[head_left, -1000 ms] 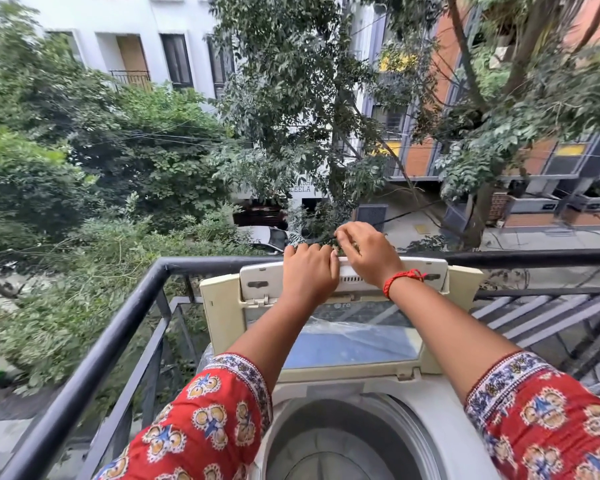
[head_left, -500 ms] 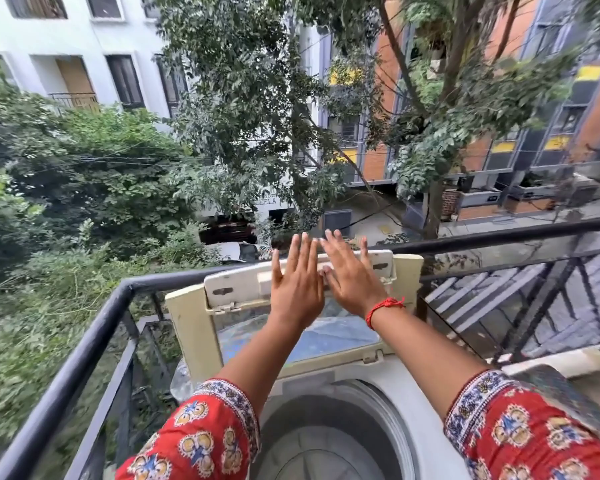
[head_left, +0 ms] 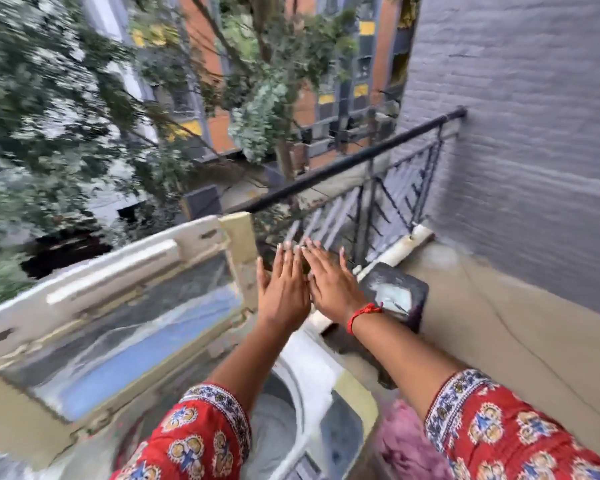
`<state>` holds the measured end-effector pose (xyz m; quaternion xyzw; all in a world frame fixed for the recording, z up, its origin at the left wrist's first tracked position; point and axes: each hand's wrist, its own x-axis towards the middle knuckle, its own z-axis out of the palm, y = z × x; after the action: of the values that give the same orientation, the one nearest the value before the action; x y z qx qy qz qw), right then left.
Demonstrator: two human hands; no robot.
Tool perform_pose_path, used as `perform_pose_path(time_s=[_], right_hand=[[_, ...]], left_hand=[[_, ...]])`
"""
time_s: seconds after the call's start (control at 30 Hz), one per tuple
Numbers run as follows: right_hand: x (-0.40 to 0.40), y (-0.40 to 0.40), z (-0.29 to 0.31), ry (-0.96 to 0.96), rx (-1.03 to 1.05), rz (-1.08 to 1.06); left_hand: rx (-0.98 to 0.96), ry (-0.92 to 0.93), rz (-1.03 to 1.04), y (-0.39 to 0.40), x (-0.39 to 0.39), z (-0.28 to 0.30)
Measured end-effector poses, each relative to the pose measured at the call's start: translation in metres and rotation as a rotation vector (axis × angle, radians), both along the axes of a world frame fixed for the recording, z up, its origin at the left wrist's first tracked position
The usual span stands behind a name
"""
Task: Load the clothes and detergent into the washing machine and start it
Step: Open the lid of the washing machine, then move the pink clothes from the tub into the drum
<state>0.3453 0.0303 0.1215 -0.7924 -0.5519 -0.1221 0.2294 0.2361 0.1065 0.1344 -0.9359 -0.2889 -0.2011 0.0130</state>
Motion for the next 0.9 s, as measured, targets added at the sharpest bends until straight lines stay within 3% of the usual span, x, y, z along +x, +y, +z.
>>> perform_pose_path(time_s=[0.27, 0.53, 0.9], right_hand=[[0.075, -0.153, -0.049, 0.078, -0.111, -0.277], [0.129, -0.258, -0.119, 0.126, -0.246, -0.366], [0.181, -0.333, -0.205, 0.391, -0.726, -0.412]], left_hand=[[-0.061, 0.181, -0.273, -0.120, 0.100, -0.048], [-0.161, 0.345, -0.420, -0.212, 0.161, -0.117], [-0.173, 0.660, -0.405, -0.251, 0.209, -0.210]])
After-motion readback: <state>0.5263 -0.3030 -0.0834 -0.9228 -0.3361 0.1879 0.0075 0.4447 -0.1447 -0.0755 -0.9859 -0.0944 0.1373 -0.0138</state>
